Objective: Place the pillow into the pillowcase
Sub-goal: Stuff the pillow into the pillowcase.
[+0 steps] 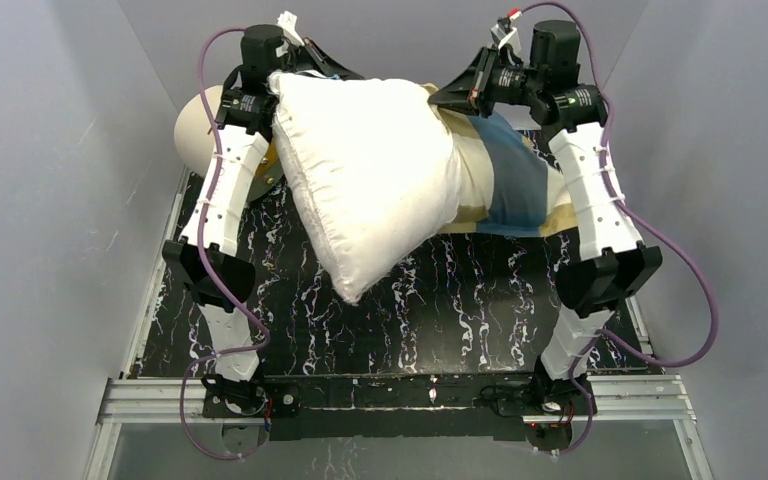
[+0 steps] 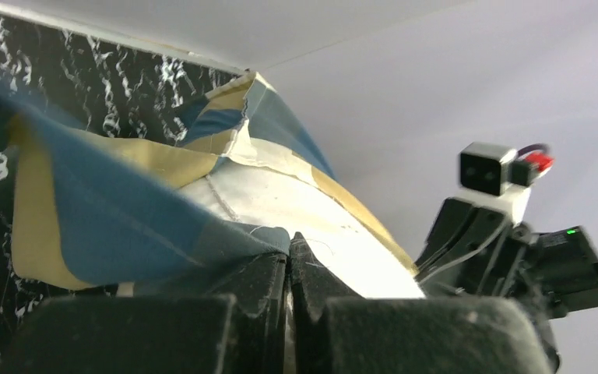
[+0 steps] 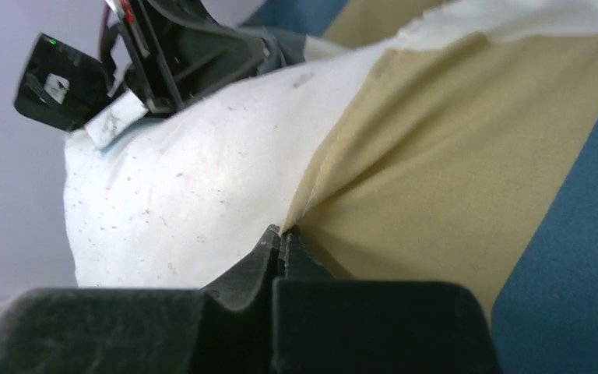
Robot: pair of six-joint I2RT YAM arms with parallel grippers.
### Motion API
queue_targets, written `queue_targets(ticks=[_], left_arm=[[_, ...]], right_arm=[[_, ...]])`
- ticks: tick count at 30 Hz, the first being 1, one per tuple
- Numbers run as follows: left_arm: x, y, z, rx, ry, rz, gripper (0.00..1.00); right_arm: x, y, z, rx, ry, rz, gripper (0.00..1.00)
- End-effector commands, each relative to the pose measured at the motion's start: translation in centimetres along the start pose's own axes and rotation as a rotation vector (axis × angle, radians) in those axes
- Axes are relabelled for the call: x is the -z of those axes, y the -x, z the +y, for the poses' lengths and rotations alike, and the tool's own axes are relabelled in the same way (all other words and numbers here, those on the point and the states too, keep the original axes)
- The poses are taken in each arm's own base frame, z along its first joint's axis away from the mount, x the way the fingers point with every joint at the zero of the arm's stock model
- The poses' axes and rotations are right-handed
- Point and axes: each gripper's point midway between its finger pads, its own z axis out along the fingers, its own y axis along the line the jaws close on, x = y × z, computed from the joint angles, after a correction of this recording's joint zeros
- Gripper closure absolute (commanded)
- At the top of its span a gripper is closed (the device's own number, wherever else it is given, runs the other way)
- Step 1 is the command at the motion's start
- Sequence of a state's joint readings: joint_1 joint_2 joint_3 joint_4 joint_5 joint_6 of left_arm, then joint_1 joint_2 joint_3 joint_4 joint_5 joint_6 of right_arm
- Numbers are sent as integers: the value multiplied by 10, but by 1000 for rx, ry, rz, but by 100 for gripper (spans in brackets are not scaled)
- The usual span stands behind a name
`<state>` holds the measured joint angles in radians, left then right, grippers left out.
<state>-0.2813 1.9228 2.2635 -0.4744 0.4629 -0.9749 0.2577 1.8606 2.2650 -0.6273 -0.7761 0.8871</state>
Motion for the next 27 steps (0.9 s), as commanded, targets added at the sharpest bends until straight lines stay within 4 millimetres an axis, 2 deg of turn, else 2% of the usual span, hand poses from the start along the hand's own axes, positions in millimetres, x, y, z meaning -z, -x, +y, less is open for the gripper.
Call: queue_targets(ticks=[1,3,5,7,9,11,13,17,19,21,23,27], left_arm=[[28,16,-65,-22,-168,-46,100],[22,14,-56,-1,-152,-38,100],[18,9,-41,3,-109,-44,100],[16,1,-27,-9,-74,-45,100],[13,-9,-11,-6,-43,-25,100],[11,-17,-1,-4,-29,-1,100],[12,-20,3,-14,-25,9,100],[14,-18,-1,-20,-31,1,100],[13,-17,-3,-16,-36,2,100],[10,-20,-1,-18,-32,8,100],[9,-23,3,-45,-28,16,100],[15,-32,22,-163,16,37,100]], right_arm=[[13,-62,23,160,57,109,99],[4,-93,-34,174,-132,132,99],[7,-109,-74,142,-242,128,99],[10,-107,-102,130,-356,73,99],[14,-97,-114,140,-415,30,99],[15,-92,-109,193,-408,29,84],[21,-85,-93,262,-398,34,72],[37,-70,-34,557,-342,-14,34],[39,-63,-3,696,-293,-77,23],[34,-64,16,783,-240,-115,16],[27,-66,16,803,-244,-136,16],[6,-86,-11,741,-319,-87,17]])
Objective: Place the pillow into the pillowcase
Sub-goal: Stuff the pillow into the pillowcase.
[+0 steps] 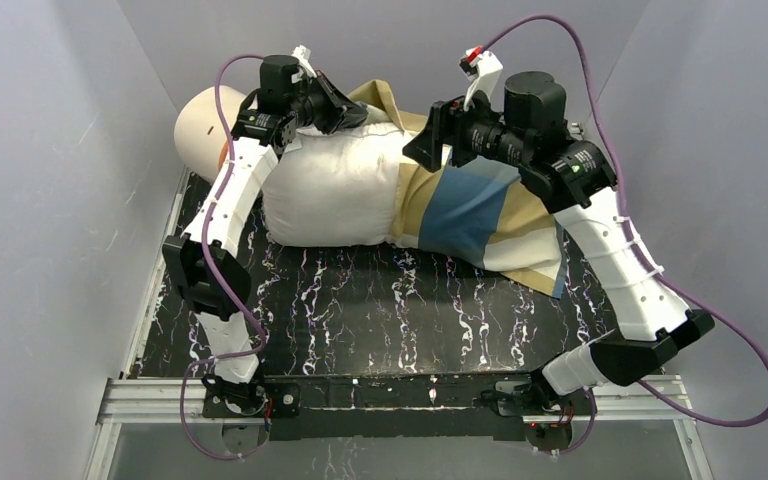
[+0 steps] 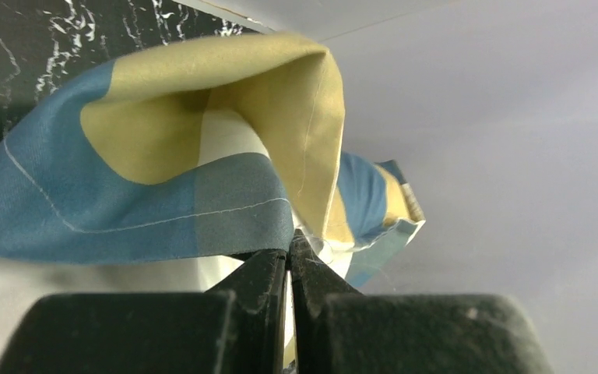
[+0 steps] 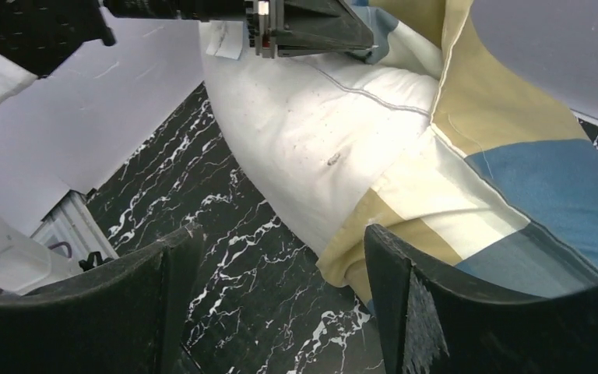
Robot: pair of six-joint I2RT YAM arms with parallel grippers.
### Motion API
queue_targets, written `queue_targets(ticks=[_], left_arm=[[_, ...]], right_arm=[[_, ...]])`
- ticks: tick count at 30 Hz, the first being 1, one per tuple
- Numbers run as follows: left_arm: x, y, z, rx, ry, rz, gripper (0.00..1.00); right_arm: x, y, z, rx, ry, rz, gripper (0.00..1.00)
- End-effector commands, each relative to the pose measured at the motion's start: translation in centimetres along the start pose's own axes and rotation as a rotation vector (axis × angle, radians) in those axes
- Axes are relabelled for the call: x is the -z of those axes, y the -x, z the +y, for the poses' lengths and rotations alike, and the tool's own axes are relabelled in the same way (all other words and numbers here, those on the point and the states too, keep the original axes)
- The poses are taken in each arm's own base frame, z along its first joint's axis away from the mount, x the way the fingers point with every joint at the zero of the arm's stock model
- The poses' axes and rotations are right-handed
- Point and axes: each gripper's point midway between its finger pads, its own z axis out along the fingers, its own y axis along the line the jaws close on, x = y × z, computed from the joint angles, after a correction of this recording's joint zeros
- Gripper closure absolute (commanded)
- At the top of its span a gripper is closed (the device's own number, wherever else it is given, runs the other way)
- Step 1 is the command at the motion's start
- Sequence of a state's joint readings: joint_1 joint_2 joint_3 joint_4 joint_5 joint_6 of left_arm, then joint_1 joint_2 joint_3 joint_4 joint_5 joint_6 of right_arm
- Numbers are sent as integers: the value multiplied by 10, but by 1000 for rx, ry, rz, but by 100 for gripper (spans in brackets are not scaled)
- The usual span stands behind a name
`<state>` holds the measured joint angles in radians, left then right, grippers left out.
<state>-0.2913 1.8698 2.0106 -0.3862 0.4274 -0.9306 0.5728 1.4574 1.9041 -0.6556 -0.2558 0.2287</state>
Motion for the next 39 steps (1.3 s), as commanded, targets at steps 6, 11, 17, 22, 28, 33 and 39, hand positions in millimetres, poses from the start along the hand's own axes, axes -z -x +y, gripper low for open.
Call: queue_targets(ticks=[6,11,17,22,28,33,39], left_arm=[[40,-13,14,-398,60,3,100],[49,-3,47,-461,136,-10,100],[49,5,56,-409,100,11,100],[49,13,59,-385,86,8,100],[61,32,72,-369,105,-18,100],[75,45,92,-406,203,-57,100],[98,46,118,-411,375,-64,100]], right_arm=[[-60,-92,-19,-233,-350,208,25],[-93,-97,47,128,-137,161,21],[-134,-89,73,748,-144,30,8],[-176,-96,38,1038,-318,-45,4],[-198,-106,-62,899,-541,-79,75],[-173,-110,-130,627,-674,-67,99],[-138,-140,-203,349,-825,-20,99]])
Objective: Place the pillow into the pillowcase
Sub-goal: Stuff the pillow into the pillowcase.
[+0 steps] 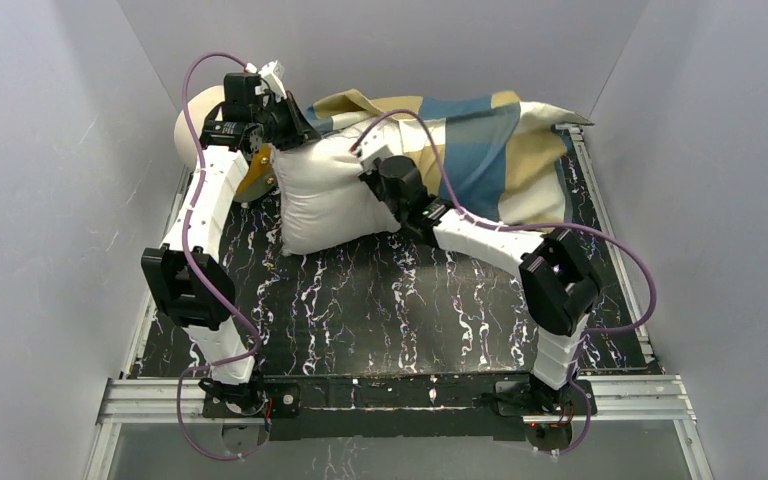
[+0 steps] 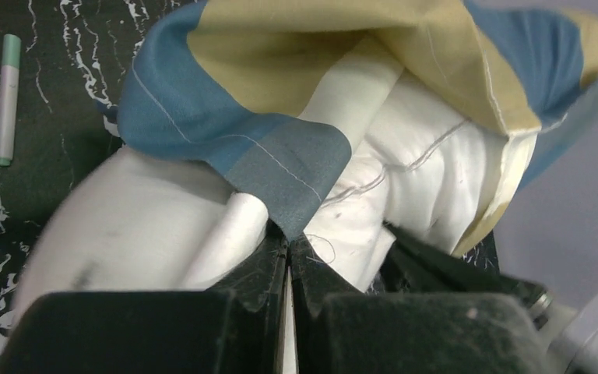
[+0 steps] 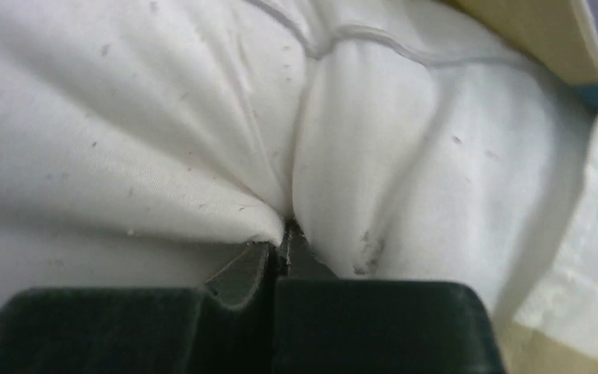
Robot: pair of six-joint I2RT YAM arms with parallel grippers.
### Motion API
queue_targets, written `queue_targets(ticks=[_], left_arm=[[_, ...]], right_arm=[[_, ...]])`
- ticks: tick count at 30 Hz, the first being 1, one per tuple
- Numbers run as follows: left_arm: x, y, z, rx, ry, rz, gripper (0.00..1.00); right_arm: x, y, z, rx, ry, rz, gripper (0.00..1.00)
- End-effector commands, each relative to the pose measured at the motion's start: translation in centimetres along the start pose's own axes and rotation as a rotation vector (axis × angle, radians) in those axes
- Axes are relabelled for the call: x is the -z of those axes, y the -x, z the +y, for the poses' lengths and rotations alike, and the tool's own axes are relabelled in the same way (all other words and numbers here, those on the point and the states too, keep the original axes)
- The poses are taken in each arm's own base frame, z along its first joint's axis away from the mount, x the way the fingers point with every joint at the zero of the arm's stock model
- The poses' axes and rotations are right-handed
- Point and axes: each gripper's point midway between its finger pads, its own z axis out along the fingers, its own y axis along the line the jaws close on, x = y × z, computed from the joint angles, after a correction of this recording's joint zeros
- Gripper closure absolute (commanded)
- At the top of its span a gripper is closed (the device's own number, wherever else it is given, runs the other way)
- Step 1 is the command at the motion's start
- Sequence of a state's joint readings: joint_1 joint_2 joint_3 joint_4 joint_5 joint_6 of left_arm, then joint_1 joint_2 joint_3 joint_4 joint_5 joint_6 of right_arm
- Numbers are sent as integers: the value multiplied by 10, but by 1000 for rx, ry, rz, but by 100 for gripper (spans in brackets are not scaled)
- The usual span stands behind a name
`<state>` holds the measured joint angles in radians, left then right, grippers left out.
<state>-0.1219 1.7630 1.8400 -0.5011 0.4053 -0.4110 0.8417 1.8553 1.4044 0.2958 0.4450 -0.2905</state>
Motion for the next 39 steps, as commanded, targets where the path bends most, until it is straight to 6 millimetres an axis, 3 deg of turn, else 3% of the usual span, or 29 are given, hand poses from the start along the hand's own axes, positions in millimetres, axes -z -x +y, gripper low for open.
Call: queue_targets(ticks=[1,4,9,11,14,17,19,21,23,27,30,35,39], left_arm=[[43,6,30,-37,179,-33,100],[42,0,30,-51,162,-28,100],[36,-6,-11,-28,-88,-27,100],[39,-9,-17,-22,-118,-35,100],[43,-13,-17,-10,-124,-61,100],[38,-25,-10,15,-119,-45,100],[36,-32,-10,32,-133,-41,100],[37,-39,-12,46,-154,-50,100],[38,-48,-13,32,-169,-61,100],[40,-68,-4,-7,-165,-88,100],[41,-84,4,-24,-156,-100,100],[39,-108,10,-2,-170,-95,100],[38,-119,11,30,-179,-97,100]], right_arm=[[10,-72,-115,-204,-361,183,99],[10,-77,-120,-248,-373,191,99],[17,-24,-122,-322,-303,122,99],[20,-10,-121,-350,-274,102,99],[19,-2,-99,-359,-132,105,98],[39,3,-87,-430,-48,192,54],[58,5,-85,-458,-21,218,45],[76,-2,-90,-462,-40,210,42],[86,-23,-99,-463,-98,167,41],[97,-39,-126,-464,-170,36,35],[83,-54,-137,-426,-175,34,30],[43,-72,-128,-388,-118,43,31],[19,-91,-129,-402,-164,70,40]])
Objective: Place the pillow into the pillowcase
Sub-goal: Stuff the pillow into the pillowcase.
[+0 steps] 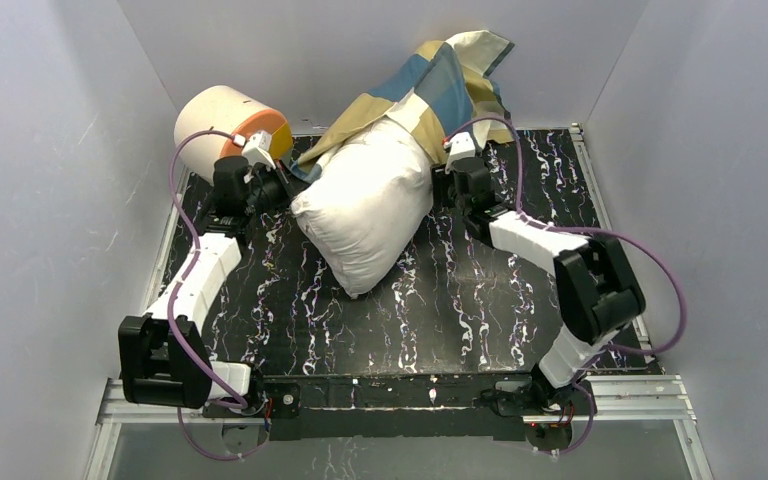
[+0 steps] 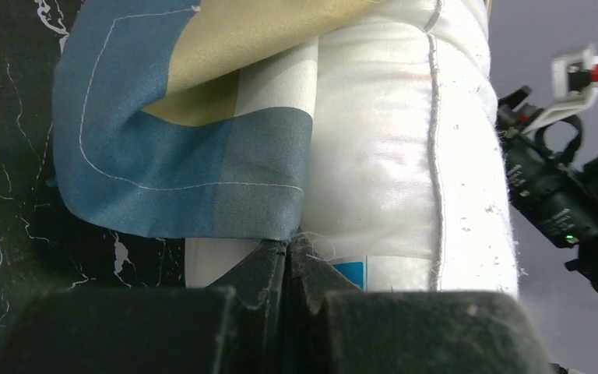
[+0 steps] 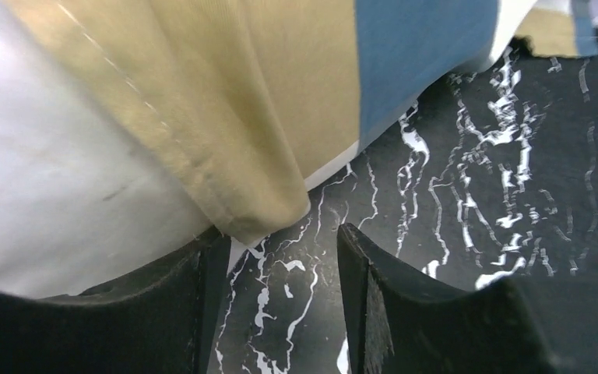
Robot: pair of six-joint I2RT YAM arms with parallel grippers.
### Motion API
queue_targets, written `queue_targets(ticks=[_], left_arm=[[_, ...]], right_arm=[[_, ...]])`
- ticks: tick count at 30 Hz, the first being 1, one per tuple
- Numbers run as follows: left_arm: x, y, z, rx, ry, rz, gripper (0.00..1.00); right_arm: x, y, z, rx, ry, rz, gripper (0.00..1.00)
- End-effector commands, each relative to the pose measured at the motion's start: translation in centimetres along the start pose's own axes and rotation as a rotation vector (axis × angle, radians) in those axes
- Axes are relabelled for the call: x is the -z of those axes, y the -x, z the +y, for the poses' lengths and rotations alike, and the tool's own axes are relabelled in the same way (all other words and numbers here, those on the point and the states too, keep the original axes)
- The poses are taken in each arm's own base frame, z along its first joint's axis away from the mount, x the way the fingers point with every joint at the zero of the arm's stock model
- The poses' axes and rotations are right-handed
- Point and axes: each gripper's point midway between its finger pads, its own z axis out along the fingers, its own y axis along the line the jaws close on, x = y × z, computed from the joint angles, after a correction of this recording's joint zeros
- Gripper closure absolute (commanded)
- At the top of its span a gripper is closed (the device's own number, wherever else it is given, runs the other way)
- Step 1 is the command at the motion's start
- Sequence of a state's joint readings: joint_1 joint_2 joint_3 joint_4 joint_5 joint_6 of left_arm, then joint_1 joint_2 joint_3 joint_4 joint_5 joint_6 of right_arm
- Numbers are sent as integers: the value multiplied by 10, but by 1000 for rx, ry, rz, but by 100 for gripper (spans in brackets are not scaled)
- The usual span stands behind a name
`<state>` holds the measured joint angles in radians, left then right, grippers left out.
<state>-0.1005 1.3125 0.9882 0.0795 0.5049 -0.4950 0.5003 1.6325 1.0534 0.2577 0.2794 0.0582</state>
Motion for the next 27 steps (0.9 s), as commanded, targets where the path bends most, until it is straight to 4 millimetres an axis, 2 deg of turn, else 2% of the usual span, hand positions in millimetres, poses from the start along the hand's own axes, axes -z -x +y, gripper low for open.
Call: queue_targets(ticks=[1,3,4,5,6,7,9,11,14,15,16,17,18,20,22,23,25,27], left_arm=[[5,-18,-8,28,-38,12,100],[5,-25,-10,57,-51,16,100],[5,-28,-14,77,-68,21,100],[6,-34,-17,103,-81,36,100],[7,-39,-20,135,-95,54,100],[10,-42,-28,181,-123,74,100],[18,-37,-51,265,-181,88,100],[31,0,-102,309,-301,13,100],[44,73,-190,313,-485,-101,100],[46,95,-217,317,-545,-109,100],[50,121,-242,319,-605,-128,100],[49,143,-260,339,-647,-141,100],[53,167,-279,352,-696,-164,100],[45,204,-294,411,-721,-186,100],[28,228,-297,452,-670,-187,100],[27,241,-304,451,-672,-204,100],[20,255,-307,464,-679,-229,100],[2,251,-294,484,-652,-226,100]], right_arm=[[-21,39,11,-32,27,-144,44],[-22,38,22,-66,74,-158,48],[-24,36,24,-72,77,-158,56],[-26,36,27,-72,75,-153,70],[-27,36,28,-68,67,-147,91],[-27,37,31,-68,75,-132,99],[-17,46,47,-85,135,-71,99],[10,69,71,-163,236,38,99],[75,112,117,-248,454,215,99],[103,147,129,-260,508,219,99],[127,164,140,-272,582,256,99],[151,163,148,-288,647,348,99],[173,176,154,-299,718,368,99],[207,193,164,-332,841,391,99],[230,205,163,-362,894,378,99],[239,210,161,-382,934,372,99],[252,220,149,-438,952,338,99],[261,234,136,-478,949,268,99]])
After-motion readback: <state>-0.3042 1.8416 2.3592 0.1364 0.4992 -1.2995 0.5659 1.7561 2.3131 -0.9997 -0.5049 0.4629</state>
